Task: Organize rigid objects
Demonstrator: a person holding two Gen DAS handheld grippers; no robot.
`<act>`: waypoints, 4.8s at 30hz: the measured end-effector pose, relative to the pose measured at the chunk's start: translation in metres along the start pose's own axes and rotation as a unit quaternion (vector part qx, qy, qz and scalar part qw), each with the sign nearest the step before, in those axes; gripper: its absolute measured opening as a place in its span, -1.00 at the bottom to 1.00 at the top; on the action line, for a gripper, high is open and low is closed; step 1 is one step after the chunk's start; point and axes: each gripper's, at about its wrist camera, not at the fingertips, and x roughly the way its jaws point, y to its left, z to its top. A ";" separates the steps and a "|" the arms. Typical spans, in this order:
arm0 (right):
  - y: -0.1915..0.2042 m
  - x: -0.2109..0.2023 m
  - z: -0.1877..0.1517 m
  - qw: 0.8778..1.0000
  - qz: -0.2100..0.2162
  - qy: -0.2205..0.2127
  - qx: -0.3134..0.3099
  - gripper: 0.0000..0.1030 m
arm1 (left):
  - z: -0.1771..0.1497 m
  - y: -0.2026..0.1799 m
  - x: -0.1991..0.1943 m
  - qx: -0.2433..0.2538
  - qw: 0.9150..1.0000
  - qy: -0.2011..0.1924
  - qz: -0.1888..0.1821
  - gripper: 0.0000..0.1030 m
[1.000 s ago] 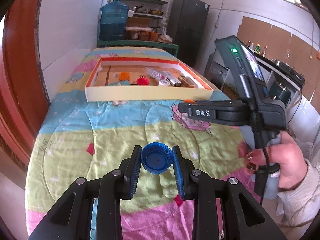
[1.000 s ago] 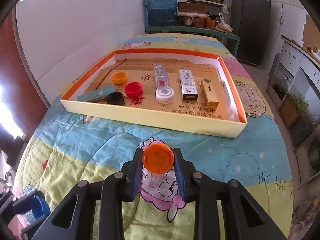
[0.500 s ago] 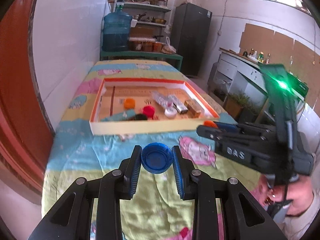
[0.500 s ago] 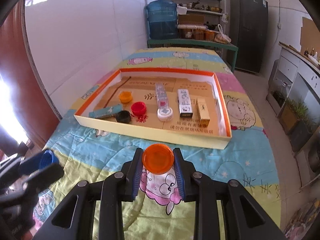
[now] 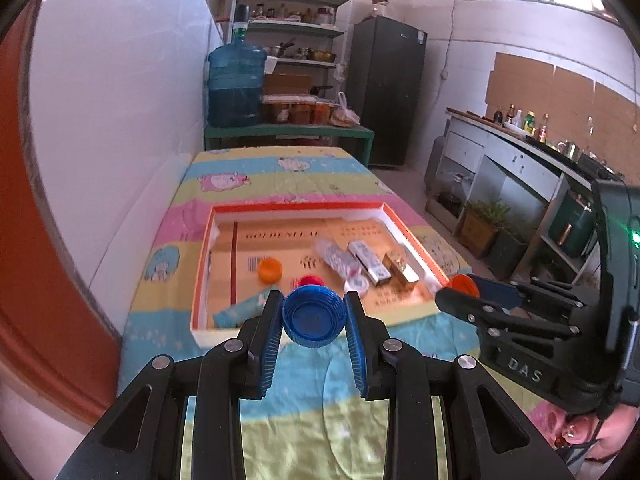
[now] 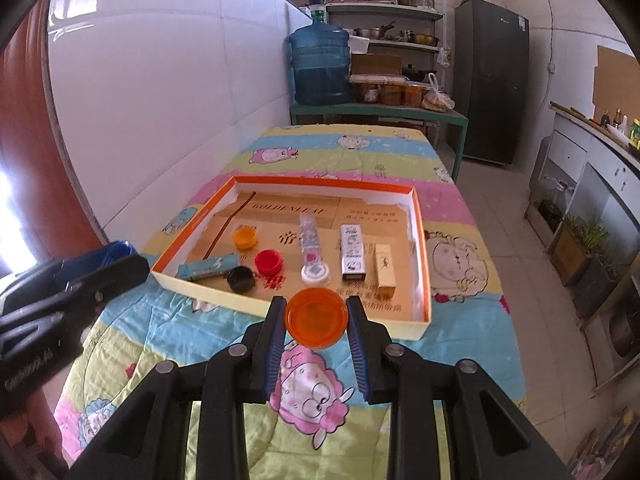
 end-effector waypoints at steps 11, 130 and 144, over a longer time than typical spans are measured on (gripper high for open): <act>-0.010 0.006 0.029 1.000 -0.011 -0.014 -0.015 -0.41 | 0.043 0.003 0.025 0.001 1.000 -0.009 0.005 -0.40; -0.059 0.229 0.119 0.992 -0.005 0.125 0.013 -0.15 | 0.098 0.070 0.279 -0.054 0.982 0.174 0.039 -0.05; -0.055 0.197 0.113 0.995 -0.021 0.101 0.016 -0.16 | 0.098 0.061 0.252 -0.055 0.985 0.155 0.045 0.07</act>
